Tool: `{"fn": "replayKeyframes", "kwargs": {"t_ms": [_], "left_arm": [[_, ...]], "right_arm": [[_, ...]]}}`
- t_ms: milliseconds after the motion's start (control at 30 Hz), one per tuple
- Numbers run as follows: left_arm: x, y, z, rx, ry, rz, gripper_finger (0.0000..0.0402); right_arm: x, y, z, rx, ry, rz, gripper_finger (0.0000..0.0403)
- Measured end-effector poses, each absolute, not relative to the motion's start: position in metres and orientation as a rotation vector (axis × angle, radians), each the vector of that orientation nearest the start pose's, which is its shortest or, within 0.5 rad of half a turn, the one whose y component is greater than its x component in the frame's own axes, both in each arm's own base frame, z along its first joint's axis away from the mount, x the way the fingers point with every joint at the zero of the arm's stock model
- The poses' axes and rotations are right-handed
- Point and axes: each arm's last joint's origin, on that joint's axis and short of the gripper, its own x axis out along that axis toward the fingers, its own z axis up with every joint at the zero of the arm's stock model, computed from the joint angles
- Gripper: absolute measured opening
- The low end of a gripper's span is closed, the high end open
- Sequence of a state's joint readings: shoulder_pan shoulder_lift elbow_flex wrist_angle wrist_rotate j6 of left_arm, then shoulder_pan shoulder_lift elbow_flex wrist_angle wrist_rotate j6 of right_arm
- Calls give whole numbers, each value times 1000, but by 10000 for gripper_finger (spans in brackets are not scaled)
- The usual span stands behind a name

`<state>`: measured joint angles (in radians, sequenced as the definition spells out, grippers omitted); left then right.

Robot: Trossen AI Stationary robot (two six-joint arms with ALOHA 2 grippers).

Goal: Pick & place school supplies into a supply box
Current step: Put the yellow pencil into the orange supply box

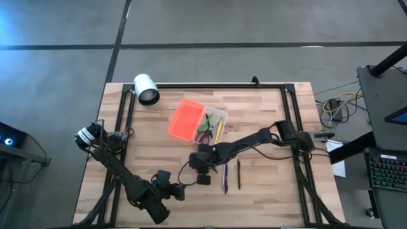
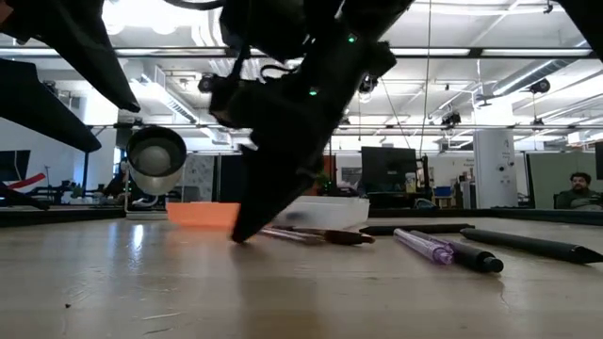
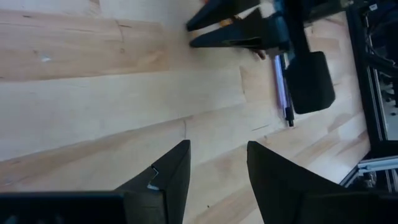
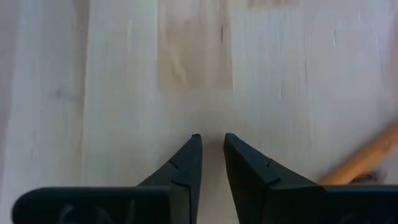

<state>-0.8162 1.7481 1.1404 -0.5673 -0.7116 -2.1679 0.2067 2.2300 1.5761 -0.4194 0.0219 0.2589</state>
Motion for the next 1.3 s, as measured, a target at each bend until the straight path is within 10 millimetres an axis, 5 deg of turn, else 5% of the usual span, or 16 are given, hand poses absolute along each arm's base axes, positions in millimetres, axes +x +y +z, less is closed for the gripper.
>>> {"fn": "replayKeyframes", "kwargs": {"t_ms": [233,433,600,867,1067,1300], "left_arm": [[244,-231,190,-1178,483,730,140],[245,-230,191,-1154,463,727,140],[245,-230,191,-1137,458,722,140],[245,-230,191,-1117,446,718,140],[245,-230,191,-1117,446,717,140],[246,-229,191,-1112,429,719,140]], "right_arm": [[434,109,136,92,1152,69,64],[420,109,176,143,1062,57,64],[395,95,148,154,1182,0,62],[365,101,143,185,1195,-37,47],[336,88,131,157,1261,-238,49],[326,84,165,260,1059,-126,48]]}}
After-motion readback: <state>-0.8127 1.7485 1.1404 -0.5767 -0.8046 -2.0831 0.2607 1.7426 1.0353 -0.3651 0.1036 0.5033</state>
